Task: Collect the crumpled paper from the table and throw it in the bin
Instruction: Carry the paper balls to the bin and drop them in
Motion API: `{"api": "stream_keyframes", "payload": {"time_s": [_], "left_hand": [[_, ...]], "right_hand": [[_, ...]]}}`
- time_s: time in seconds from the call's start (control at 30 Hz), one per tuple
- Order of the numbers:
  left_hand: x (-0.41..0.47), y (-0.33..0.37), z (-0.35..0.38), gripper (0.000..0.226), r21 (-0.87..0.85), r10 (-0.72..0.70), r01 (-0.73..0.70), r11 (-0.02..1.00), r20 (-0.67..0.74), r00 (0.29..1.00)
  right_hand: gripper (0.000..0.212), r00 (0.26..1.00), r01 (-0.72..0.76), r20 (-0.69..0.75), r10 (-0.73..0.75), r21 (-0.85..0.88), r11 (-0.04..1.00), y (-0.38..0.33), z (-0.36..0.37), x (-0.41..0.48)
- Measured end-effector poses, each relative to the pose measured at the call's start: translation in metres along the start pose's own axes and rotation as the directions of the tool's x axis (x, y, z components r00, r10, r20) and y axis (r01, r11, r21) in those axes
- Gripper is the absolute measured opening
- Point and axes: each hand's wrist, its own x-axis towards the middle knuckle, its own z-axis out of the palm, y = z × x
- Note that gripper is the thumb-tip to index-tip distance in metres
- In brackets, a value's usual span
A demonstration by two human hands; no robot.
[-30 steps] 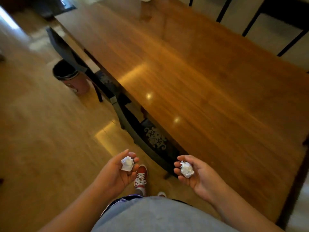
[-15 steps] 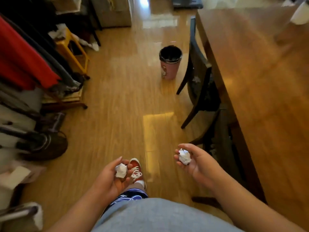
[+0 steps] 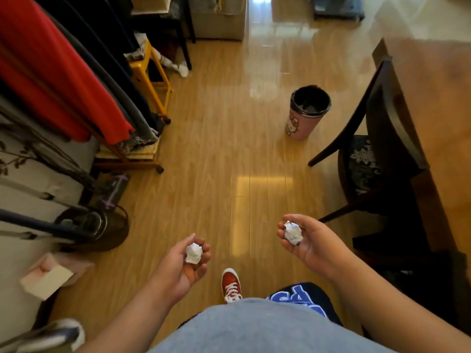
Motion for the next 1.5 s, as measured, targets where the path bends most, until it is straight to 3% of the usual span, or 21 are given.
{"api": "stream_keyframes", "payload": {"time_s": [0.23, 0.37, 0.53, 1.07, 1.27, 1.5], "left_hand": [[0.054, 0.078, 0.075, 0.022, 0.057, 0.03, -0.036, 0.998, 0.094, 0.995], [0.089, 0.129, 0.128, 0.022, 0.087, 0.072, -0.085, 0.992, 0.15, 0.986], [0.124, 0.19, 0.176, 0.023, 0.079, 0.098, -0.109, 0.991, 0.132, 0.986], [0.212, 0.347, 0.167, 0.023, -0.121, 0.091, -0.103, 0.987, -0.097, 0.991], [0.266, 0.455, 0.179, 0.022, -0.064, 0.081, -0.085, 0.994, -0.054, 0.995], [0.314, 0.561, 0.25, 0.02, 0.107, 0.058, -0.065, 0.992, 0.064, 0.996]], "right_hand": [[0.036, 0.991, -0.034, -0.125, 0.038, 0.035, 0.999, -0.046, -0.004, 0.054], [0.048, 0.988, -0.068, -0.134, 0.074, 0.047, 0.997, -0.087, -0.005, 0.096], [0.048, 0.987, -0.11, -0.112, 0.112, 0.024, 0.994, -0.151, 0.009, 0.154], [0.016, 0.987, -0.074, 0.128, 0.101, -0.197, 0.978, -0.32, 0.223, 0.33], [0.022, 0.994, -0.068, 0.076, 0.08, -0.15, 0.986, -0.362, 0.273, 0.39], [0.04, 0.996, -0.073, -0.059, 0.072, -0.01, 0.997, -0.409, 0.268, 0.421]]}}
